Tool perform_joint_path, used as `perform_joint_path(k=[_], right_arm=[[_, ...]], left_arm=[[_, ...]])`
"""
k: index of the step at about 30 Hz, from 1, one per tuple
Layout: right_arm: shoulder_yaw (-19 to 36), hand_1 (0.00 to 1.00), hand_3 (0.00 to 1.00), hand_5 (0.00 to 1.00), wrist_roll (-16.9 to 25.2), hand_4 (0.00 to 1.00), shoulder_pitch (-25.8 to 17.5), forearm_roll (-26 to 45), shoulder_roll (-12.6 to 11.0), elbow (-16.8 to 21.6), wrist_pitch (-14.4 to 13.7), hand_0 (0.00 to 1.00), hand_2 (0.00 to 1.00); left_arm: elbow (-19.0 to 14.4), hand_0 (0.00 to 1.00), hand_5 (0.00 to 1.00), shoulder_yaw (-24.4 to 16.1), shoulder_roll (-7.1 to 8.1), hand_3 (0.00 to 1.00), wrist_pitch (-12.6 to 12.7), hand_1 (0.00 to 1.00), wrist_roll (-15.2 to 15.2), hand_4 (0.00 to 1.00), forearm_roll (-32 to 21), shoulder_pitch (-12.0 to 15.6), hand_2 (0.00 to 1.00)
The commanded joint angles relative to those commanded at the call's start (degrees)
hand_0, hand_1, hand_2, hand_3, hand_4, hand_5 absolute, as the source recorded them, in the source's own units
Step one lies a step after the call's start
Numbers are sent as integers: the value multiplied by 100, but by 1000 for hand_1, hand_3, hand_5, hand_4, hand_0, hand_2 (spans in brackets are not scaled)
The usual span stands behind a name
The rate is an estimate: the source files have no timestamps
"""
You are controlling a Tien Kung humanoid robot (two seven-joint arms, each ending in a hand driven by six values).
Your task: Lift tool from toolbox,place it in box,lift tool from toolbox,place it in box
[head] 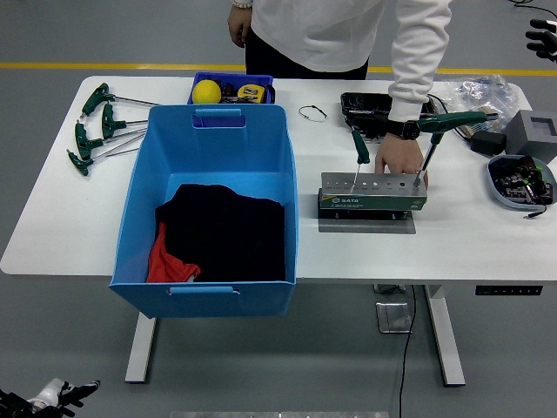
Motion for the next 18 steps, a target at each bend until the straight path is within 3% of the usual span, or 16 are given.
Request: perform_joint_path(k=[4,10,18], right_arm=[[-465,852,866,824,-60,998,381,-968,61,-159,-3,925,845],[-1221,892,886,794,-202,998,976,-2421,393,-686,149,957,880],[-1615,893,888,798,-363,998,1333,-3949,838,-1248,208,961,881]], left_arm=[[0,645,699,-30,3,660,-14,650,9,696,28,-1,676],[0,646,699,29,3,660,-30,650,15,695,-14,4,678],[0,647,699,105,1,659,-46,651,22,695,-64,-6,677]])
